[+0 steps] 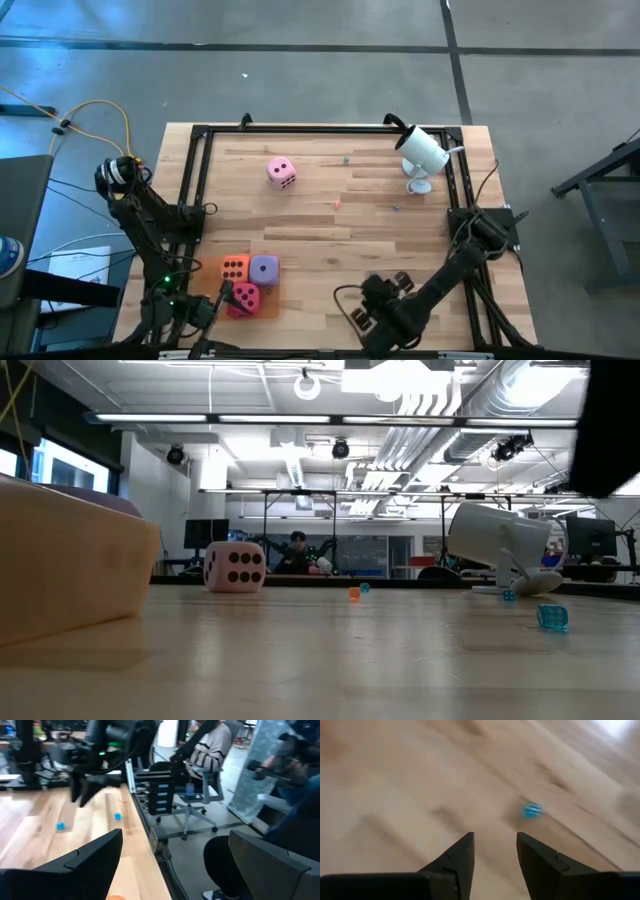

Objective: Pick & Place Dice
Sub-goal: Put the small blue dice into the orange bin

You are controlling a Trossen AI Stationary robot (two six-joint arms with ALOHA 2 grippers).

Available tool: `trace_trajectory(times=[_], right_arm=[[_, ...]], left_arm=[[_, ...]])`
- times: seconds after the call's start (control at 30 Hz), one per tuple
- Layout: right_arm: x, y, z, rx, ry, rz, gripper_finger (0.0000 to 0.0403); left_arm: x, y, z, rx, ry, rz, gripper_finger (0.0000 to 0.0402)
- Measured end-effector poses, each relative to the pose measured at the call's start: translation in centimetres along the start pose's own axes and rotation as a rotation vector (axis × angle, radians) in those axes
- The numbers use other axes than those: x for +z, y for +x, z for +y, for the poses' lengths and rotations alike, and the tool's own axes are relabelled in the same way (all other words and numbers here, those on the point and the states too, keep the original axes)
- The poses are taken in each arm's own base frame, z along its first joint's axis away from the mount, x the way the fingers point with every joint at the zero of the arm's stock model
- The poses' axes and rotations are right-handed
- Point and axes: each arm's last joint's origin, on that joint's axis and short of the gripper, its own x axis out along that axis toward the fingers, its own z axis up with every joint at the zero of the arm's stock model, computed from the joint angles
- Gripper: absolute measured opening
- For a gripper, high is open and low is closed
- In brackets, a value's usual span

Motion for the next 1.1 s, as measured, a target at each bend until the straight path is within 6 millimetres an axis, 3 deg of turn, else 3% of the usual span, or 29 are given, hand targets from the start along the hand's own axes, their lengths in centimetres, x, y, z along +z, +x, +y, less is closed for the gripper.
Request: trace_trajectory(times=[0.17, 0.4, 1.1], right_arm=[[-0.8, 2.2, -1.4, -0.104, 0.074, 0.036, 0.0118], [0.3, 4.3, -2.1, -0.169, 0.116, 0.026, 0.0122], [0.6, 4.8, -1.6, -0.117, 0.08, 0.003, 0.0123]], left_arm=[[0.1, 0.5, 0.4, -0.039, -0.01, 0.012, 0.0355], [0.2, 0.8, 0.7, -0.027, -0.075, 0.009, 0.0355], [0.3, 1.0, 0.8, -0.018, -0.084, 0.001, 0.0355]])
